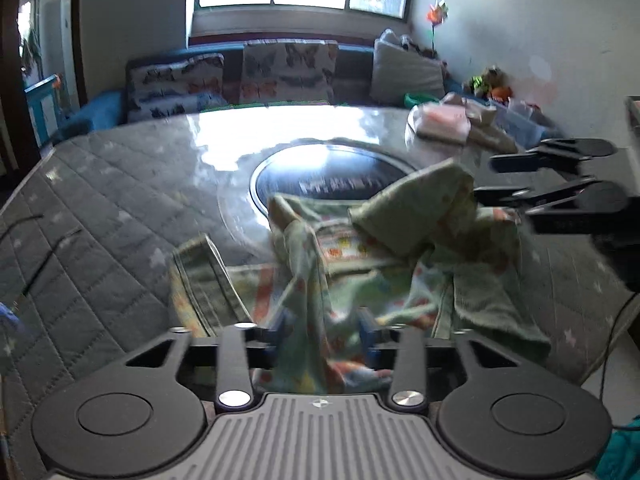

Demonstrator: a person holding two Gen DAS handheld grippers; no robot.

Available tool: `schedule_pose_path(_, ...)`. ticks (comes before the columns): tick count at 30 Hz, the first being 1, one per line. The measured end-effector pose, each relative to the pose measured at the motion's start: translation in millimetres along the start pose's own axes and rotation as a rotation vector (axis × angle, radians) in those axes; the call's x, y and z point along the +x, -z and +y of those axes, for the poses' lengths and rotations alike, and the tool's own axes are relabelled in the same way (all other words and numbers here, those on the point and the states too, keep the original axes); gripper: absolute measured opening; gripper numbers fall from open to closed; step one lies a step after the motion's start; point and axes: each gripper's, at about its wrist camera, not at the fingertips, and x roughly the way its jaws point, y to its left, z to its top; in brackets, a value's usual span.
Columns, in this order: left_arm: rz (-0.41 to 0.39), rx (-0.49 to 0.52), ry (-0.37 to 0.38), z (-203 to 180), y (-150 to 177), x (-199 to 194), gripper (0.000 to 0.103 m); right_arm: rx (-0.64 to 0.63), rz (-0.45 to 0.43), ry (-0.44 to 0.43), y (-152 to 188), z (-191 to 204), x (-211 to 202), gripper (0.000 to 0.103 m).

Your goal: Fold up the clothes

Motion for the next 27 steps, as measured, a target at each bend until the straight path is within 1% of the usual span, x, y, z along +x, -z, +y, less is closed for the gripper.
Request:
schedule_pose_path(2,-0.02,0.001,0.004,-1.1,-3.6,0.4,0.049,-0.041,0.012,0.007,-3.6,5.7,18.5,0.056)
schedule_pose_path(4,-0.035,-0.007,0.021,-4.5,-9.0,6.2,0.052,-0.065,0.028,-0.007,-3.4,9.3,32.6,0.051)
schedule_pose_path(5,-0.04,-0.008,0.036,-7.4,-11.5,10.6,0.053,-0.065,0.037,-0.017,-3.1,9.6,38.5,0.039)
schedule_pose_path(6,-0.043,-0.006,0.047,-10.6,-13.8,15.6,0.054,-0.049,0.045,-0.025,-2.9,8.3,43.3,0.023)
schedule_pose_path(7,-0.043,0.0,0.054,-14.0,-15.6,20.9,0.055,-0.033,0.051,-0.027,-2.5,6.4,46.1,0.016)
schedule_pose_path(8,-0.042,0.008,0.064,-17.8,-16.9,27.4,0.056,-0.01,0.047,-0.025,-1.7,3.5,46.1,0.011)
schedule_pose_path(9,-0.038,0.014,0.067,-21.1,-18.5,35.0,0.057,0.02,0.036,-0.021,-0.4,-0.7,43.4,0.009)
schedule_pose_path(11,-0.024,0.021,0.063,-23.7,-19.5,47.7,0.057,0.071,0.011,-0.01,2.2,-9.4,32.9,0.008)
schedule_pose_path(13,-0.004,0.018,0.057,-23.6,-20.3,61.0,0.057,0.121,-0.022,0.023,5.8,-20.0,13.4,0.007)
schedule_pose_path(16,0.029,0.011,0.05,-22.6,-20.6,76.2,0.057,0.189,-0.08,0.09,13.0,-38.7,-26.2,0.007)
schedule_pose_path(19,0.045,0.012,0.047,-23.1,-15.7,82.9,0.057,0.244,-0.115,0.165,24.9,-55.3,-63.6,0.007)
schedule_pose_path(23,0.051,0.022,0.051,-24.3,-13.3,84.5,0.06,0.338,-0.107,0.27,53.8,-73.8,-101.4,0.007)
schedule_pose_path(27,0.06,0.029,0.052,-25.0,-11.8,85.3,0.063,0.465,-0.038,0.332,94.6,-83.2,-120.9,0.008)
